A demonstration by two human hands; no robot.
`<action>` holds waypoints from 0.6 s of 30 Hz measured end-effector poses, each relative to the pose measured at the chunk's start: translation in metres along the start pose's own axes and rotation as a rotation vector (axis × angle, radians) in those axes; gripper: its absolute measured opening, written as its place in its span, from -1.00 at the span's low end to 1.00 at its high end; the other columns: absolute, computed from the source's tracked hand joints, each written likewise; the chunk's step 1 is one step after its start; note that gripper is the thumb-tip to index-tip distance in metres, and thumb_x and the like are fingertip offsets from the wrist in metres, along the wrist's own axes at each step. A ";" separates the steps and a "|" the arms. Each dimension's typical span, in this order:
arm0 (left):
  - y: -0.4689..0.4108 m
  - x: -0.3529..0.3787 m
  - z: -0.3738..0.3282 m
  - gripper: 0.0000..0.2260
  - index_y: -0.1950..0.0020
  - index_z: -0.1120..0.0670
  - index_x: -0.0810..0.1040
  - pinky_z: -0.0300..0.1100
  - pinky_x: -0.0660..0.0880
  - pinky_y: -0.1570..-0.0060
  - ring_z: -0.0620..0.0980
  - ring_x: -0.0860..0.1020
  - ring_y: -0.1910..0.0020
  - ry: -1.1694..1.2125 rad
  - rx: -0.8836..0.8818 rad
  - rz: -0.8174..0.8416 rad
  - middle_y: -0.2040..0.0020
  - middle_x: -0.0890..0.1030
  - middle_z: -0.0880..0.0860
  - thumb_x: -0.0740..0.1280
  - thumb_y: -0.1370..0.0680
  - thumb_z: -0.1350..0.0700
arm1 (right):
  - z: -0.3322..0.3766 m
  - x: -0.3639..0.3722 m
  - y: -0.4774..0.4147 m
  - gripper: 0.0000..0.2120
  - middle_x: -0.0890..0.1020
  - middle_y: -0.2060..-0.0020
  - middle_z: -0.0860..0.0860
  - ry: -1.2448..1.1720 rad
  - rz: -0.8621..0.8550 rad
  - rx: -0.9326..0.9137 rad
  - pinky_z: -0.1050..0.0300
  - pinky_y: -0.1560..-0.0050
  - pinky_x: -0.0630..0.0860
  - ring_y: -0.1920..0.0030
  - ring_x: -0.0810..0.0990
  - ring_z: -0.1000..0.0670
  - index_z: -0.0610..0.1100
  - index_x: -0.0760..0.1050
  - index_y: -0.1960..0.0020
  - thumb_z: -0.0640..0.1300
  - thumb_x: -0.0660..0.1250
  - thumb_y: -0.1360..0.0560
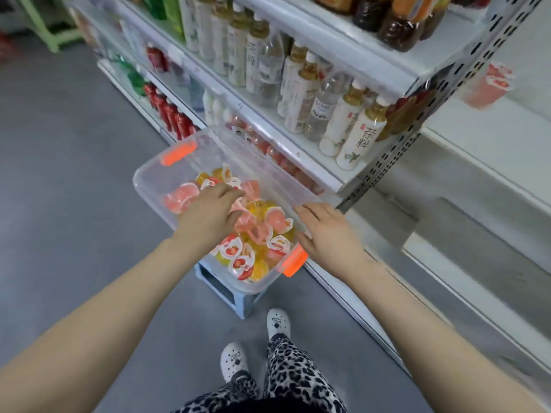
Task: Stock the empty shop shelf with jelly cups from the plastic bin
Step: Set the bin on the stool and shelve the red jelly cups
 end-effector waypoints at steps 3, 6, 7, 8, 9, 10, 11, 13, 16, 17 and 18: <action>0.019 0.017 0.031 -0.70 -0.20 0.14 0.60 0.06 0.54 0.04 0.22 0.58 -0.02 0.004 -0.097 0.025 -0.07 0.61 0.15 0.43 -0.48 0.17 | 0.009 0.038 -0.017 -0.62 0.63 0.00 -0.10 -0.046 0.108 -0.033 -0.03 0.03 0.56 0.02 0.61 -0.22 -0.15 0.57 -0.19 -0.07 0.43 -0.40; 0.029 0.028 0.056 -0.70 -0.25 0.11 0.59 0.06 0.51 -0.03 0.21 0.55 -0.07 0.022 -0.204 0.044 -0.13 0.60 0.14 0.40 -0.52 0.13 | 0.013 0.074 -0.039 -0.60 0.61 -0.09 -0.12 -0.101 0.244 -0.040 -0.07 -0.05 0.55 -0.06 0.58 -0.24 -0.15 0.53 -0.25 -0.12 0.41 -0.43; 0.031 0.031 0.063 -0.69 -0.26 0.11 0.59 0.06 0.51 -0.05 0.22 0.55 -0.08 0.028 -0.238 0.049 -0.14 0.60 0.14 0.40 -0.52 0.13 | 0.017 0.084 -0.048 -0.57 0.59 -0.15 -0.12 -0.120 0.279 -0.054 -0.11 -0.09 0.54 -0.12 0.56 -0.23 -0.14 0.50 -0.30 -0.15 0.39 -0.44; 0.032 0.034 0.068 -0.69 -0.26 0.11 0.59 0.07 0.51 -0.06 0.22 0.55 -0.09 0.032 -0.262 0.052 -0.15 0.60 0.14 0.40 -0.51 0.14 | 0.022 0.093 -0.057 -0.54 0.56 -0.22 -0.11 -0.133 0.306 -0.072 -0.13 -0.13 0.53 -0.20 0.53 -0.21 -0.12 0.47 -0.34 -0.17 0.37 -0.45; 0.033 0.036 0.072 -0.69 -0.26 0.10 0.59 0.07 0.51 -0.06 0.22 0.54 -0.11 0.034 -0.279 0.055 -0.16 0.60 0.13 0.40 -0.51 0.14 | 0.028 0.102 -0.066 -0.53 0.53 -0.28 -0.09 -0.140 0.328 -0.090 -0.13 -0.18 0.51 -0.26 0.49 -0.19 -0.09 0.44 -0.38 -0.18 0.35 -0.48; 0.033 0.039 0.075 -0.70 -0.25 0.10 0.59 0.07 0.52 -0.06 0.21 0.54 -0.12 0.035 -0.291 0.056 -0.17 0.60 0.12 0.40 -0.52 0.14 | 0.034 0.109 -0.074 -0.53 0.49 -0.32 -0.07 -0.141 0.352 -0.108 -0.13 -0.24 0.47 -0.31 0.45 -0.18 -0.06 0.41 -0.41 -0.19 0.32 -0.50; 0.033 0.041 0.076 -0.71 -0.24 0.11 0.60 0.08 0.53 -0.05 0.21 0.54 -0.12 0.036 -0.297 0.051 -0.16 0.60 0.12 0.39 -0.52 0.14 | 0.039 0.116 -0.081 -0.52 0.46 -0.36 -0.05 -0.134 0.380 -0.128 -0.11 -0.30 0.42 -0.34 0.42 -0.19 -0.04 0.40 -0.43 -0.21 0.29 -0.52; 0.032 0.042 0.077 -0.73 -0.21 0.11 0.62 0.08 0.55 -0.01 0.22 0.54 -0.09 0.045 -0.299 0.032 -0.13 0.62 0.13 0.39 -0.52 0.15 | 0.044 0.133 -0.093 -0.51 0.38 -0.44 -0.05 -0.093 0.459 -0.144 -0.12 -0.35 0.36 -0.39 0.36 -0.20 -0.03 0.37 -0.45 -0.24 0.25 -0.54; 0.032 0.044 0.078 -0.74 -0.19 0.11 0.63 0.06 0.56 0.02 0.21 0.55 -0.07 0.039 -0.300 0.016 -0.09 0.63 0.13 0.39 -0.51 0.16 | 0.043 0.153 -0.101 -0.45 0.27 -0.51 -0.06 -0.033 0.552 -0.142 -0.12 -0.39 0.32 -0.46 0.27 -0.20 -0.03 0.31 -0.48 -0.28 0.28 -0.53; 0.032 0.045 0.079 -0.74 -0.19 0.11 0.63 0.06 0.56 0.01 0.20 0.55 -0.08 0.034 -0.299 0.020 -0.08 0.63 0.13 0.40 -0.50 0.16 | 0.043 0.156 -0.102 -0.43 0.28 -0.50 -0.07 -0.022 0.551 -0.159 -0.10 -0.40 0.30 -0.46 0.27 -0.18 -0.04 0.31 -0.48 -0.30 0.29 -0.51; 0.031 0.046 0.080 -0.73 -0.19 0.10 0.62 0.06 0.57 0.00 0.20 0.55 -0.09 0.028 -0.298 0.026 -0.09 0.63 0.12 0.40 -0.50 0.16 | 0.044 0.156 -0.105 -0.44 0.30 -0.49 -0.07 -0.012 0.538 -0.182 -0.07 -0.40 0.29 -0.45 0.28 -0.17 -0.06 0.32 -0.47 -0.31 0.30 -0.50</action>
Point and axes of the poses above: each hand's wrist, its own y-axis away from the middle knuckle, its own x-axis out of the palm, z = x × y, the point moved 8 cm from there along -y, towards the middle knuckle
